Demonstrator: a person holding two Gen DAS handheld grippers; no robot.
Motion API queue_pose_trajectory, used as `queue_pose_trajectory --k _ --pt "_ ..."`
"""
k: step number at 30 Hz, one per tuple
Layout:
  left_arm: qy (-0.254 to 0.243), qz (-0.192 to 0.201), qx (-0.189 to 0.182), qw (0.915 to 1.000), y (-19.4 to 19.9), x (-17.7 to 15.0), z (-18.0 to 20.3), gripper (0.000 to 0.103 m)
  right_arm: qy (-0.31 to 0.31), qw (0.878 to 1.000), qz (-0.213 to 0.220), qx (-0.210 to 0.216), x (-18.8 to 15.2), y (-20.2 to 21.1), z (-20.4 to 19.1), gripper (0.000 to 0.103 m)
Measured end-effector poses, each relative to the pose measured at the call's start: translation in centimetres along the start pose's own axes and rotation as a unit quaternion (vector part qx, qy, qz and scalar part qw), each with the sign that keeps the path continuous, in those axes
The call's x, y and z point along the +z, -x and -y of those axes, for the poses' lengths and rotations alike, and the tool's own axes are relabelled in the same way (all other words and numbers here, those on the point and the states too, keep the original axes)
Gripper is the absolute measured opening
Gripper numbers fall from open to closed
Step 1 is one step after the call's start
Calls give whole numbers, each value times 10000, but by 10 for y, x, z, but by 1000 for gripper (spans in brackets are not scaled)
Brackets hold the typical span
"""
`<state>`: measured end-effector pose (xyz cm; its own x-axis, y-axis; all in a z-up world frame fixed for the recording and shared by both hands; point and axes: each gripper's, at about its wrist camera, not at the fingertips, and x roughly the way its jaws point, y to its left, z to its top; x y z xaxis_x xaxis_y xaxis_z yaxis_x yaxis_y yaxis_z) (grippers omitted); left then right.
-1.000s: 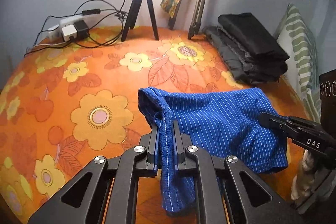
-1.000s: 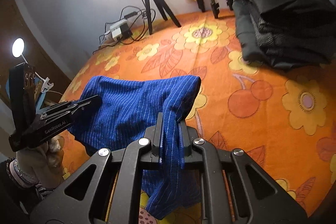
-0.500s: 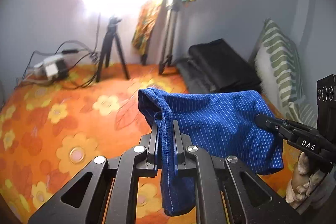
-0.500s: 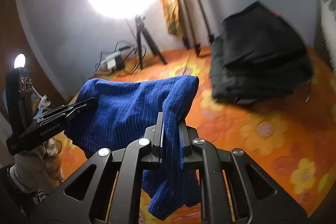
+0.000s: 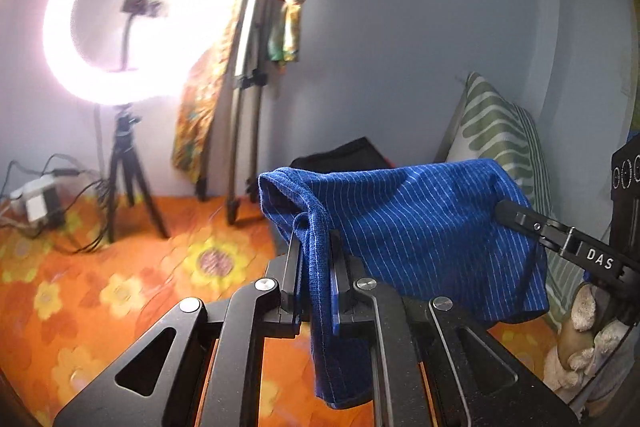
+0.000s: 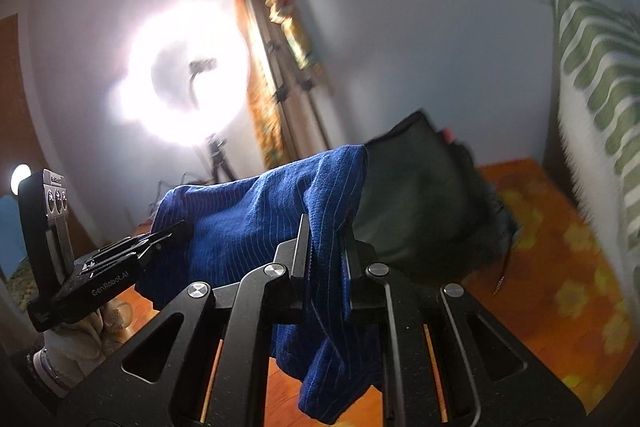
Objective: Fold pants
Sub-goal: 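Carry the folded briefs with both grippers onto the black clothes stack, then open both grippers and withdraw from the stack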
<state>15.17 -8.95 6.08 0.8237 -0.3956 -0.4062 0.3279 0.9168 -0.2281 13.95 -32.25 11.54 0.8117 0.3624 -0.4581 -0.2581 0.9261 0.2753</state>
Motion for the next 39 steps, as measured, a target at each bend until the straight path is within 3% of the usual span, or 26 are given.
queue_pose_trajectory --k 6,14,23,25,27,29,34,39 --pt "-20 -14 -37 10000 -49 24 10 8 92 9998 110 -108 37 -24 31 11" --pt "239 -122 -73 9996 -123 44 5 8 95 9997 -160 -161 76 -88 85 11" --pt "512 -723 17 9961 -196 36 -11 9 77 9971 -735 -204 76 -178 137 11" --pt "505 -847 73 9951 -205 35 -13 14 189 9955 -859 -365 71 -192 143 13" --pt "462 -873 165 9950 -207 32 -14 16 301 9943 -877 -531 69 -196 146 22" --pt "470 -844 276 9949 -204 31 -17 20 328 9931 -848 -744 67 -195 152 47" --pt "467 -813 378 9949 -191 33 -20 24 289 9919 -655 -1049 70 -173 157 50" --pt "354 -828 240 9956 -171 34 -7 24 452 9941 -518 -840 59 -138 137 49"
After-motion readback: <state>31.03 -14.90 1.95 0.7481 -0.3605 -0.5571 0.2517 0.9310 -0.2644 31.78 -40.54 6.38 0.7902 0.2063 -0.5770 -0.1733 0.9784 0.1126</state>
